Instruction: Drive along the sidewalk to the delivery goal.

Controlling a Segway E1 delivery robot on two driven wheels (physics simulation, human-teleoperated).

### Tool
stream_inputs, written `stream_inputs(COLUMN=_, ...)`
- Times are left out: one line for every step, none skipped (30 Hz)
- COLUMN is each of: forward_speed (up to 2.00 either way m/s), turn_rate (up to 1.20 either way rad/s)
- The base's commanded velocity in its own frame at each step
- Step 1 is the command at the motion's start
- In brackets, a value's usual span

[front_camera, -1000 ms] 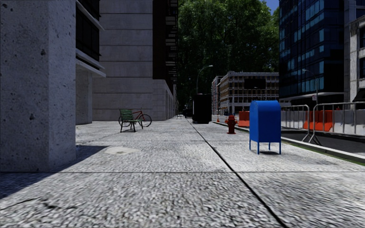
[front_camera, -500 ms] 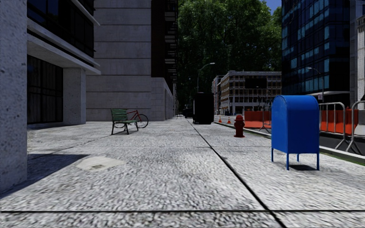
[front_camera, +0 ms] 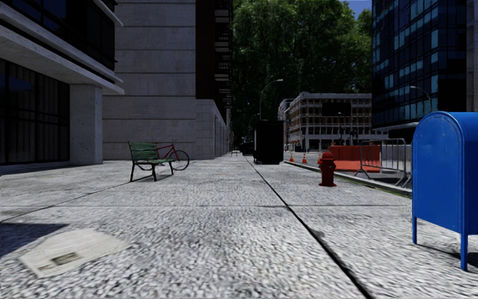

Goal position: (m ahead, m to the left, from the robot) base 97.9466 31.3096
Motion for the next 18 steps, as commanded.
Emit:
stream_inputs(forward_speed=2.0, turn_rate=0.0)
stream_inputs(forward_speed=2.0, turn_rate=0.0)
stream_inputs(forward_speed=2.0, turn_rate=0.0)
stream_inputs(forward_speed=2.0, turn_rate=0.0)
stream_inputs(forward_speed=2.0, turn_rate=0.0)
stream_inputs(forward_speed=2.0, turn_rate=0.0)
stream_inputs(forward_speed=2.0, turn_rate=0.0)
stream_inputs(forward_speed=2.0, turn_rate=0.0)
stream_inputs(forward_speed=2.0, turn_rate=0.0)
stream_inputs(forward_speed=2.0, turn_rate=0.0)
stream_inputs(forward_speed=2.0, turn_rate=0.0)
stream_inputs(forward_speed=2.0, turn_rate=0.0)
stream_inputs(forward_speed=2.0, turn_rate=0.0)
stream_inputs(forward_speed=2.0, turn_rate=0.0)
stream_inputs(forward_speed=2.0, turn_rate=0.0)
stream_inputs(forward_speed=2.0, turn_rate=0.0)
stream_inputs(forward_speed=2.0, turn_rate=0.0)
stream_inputs(forward_speed=2.0, turn_rate=0.0)
